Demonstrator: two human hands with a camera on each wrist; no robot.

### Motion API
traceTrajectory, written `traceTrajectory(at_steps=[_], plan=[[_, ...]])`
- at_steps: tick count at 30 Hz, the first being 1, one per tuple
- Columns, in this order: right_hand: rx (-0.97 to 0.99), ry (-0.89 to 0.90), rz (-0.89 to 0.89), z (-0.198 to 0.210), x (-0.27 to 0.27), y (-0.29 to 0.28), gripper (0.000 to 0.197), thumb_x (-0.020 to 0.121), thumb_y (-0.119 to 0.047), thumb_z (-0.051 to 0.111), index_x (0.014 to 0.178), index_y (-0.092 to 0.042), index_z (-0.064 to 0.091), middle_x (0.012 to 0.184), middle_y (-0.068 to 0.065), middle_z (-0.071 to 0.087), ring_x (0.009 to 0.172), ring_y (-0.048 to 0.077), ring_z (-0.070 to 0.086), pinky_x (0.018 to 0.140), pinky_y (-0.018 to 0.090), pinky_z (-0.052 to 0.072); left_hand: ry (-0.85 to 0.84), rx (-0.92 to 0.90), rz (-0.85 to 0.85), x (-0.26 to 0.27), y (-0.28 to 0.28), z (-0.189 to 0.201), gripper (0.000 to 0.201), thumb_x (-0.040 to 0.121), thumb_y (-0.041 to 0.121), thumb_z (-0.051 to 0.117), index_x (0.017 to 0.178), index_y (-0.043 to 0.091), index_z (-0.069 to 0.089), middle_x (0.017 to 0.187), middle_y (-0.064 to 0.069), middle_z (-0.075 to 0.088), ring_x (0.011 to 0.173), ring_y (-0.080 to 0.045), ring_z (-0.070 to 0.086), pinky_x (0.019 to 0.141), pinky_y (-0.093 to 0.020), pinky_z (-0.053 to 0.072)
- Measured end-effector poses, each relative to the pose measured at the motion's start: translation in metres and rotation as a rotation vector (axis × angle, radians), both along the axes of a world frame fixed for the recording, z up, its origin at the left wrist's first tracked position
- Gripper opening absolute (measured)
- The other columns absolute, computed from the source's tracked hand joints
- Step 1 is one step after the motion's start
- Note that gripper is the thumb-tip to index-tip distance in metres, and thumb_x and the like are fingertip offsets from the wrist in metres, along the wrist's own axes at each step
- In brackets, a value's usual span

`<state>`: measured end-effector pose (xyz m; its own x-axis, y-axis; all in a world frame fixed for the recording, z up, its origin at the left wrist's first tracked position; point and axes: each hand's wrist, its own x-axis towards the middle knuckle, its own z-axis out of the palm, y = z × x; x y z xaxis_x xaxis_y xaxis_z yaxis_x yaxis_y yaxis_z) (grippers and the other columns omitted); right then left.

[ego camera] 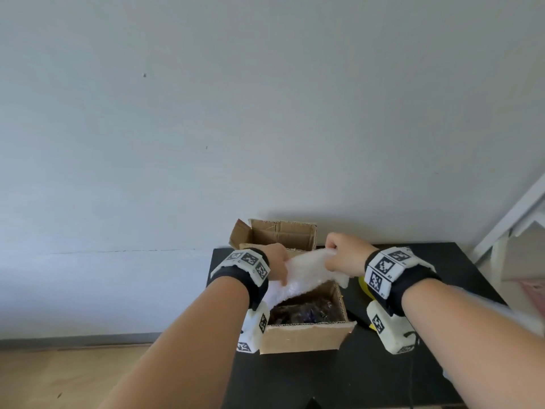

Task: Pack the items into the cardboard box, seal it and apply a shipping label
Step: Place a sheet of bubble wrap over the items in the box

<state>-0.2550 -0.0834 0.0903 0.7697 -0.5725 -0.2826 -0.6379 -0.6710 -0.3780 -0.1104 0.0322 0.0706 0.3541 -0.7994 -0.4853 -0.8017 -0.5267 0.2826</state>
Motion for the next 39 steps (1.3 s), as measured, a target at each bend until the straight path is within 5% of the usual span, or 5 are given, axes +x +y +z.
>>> traceTrajectory(at_steps=[3,11,22,30,39], plan=[[0.042,0.109,0.047,-0.008,0.01,0.007,0.023,0.087,-0.013,0.06,0.109,-0.014,0.057,0.094,0.0,0.055,0.074,0.012,0.053,0.056,0.021,0.042,-0.147,0.009,-0.065,0.003,-0.003,-0.014,0.044,0.088,0.025,0.062,0.129,0.014,0.054,0.123,-0.007,0.061,0.112,-0.027,0.058,0.089,-0.035,0.05],[-0.207,0.589,0.239,-0.036,0.03,0.026,0.032,0.088,-0.017,0.063,0.118,-0.007,0.059,0.115,0.009,0.064,0.105,0.026,0.063,0.079,0.031,0.046,-0.293,0.108,-0.218,0.001,-0.002,-0.019,0.019,0.078,0.022,0.073,0.082,0.017,0.055,0.084,-0.003,0.061,0.083,-0.024,0.06,0.082,-0.033,0.053],[-0.551,0.437,0.36,-0.054,0.007,0.02,0.038,0.096,-0.016,0.048,0.131,-0.013,0.035,0.107,0.008,0.064,0.093,0.027,0.064,0.068,0.034,0.043,-0.397,0.035,-0.227,-0.011,0.001,-0.04,0.038,0.089,0.007,0.059,0.125,0.005,0.047,0.114,-0.013,0.063,0.105,-0.031,0.06,0.08,-0.037,0.05],[-0.749,0.455,0.706,-0.056,0.024,0.011,0.025,0.091,-0.014,0.057,0.114,-0.014,0.064,0.12,0.005,0.048,0.112,0.025,0.043,0.073,0.033,0.033,-0.542,-0.058,-0.327,-0.018,-0.002,-0.046,0.033,0.087,0.008,0.062,0.118,0.01,0.051,0.113,-0.007,0.057,0.103,-0.026,0.058,0.072,-0.032,0.043],[-0.547,0.341,0.573,-0.071,0.02,-0.001,0.025,0.09,-0.008,0.053,0.113,-0.012,0.044,0.096,0.005,0.067,0.084,0.028,0.067,0.065,0.036,0.046,-0.455,-0.015,-0.183,-0.02,-0.004,-0.053,0.035,0.082,-0.001,0.065,0.112,0.009,0.049,0.114,-0.01,0.055,0.101,-0.03,0.059,0.072,-0.034,0.047]])
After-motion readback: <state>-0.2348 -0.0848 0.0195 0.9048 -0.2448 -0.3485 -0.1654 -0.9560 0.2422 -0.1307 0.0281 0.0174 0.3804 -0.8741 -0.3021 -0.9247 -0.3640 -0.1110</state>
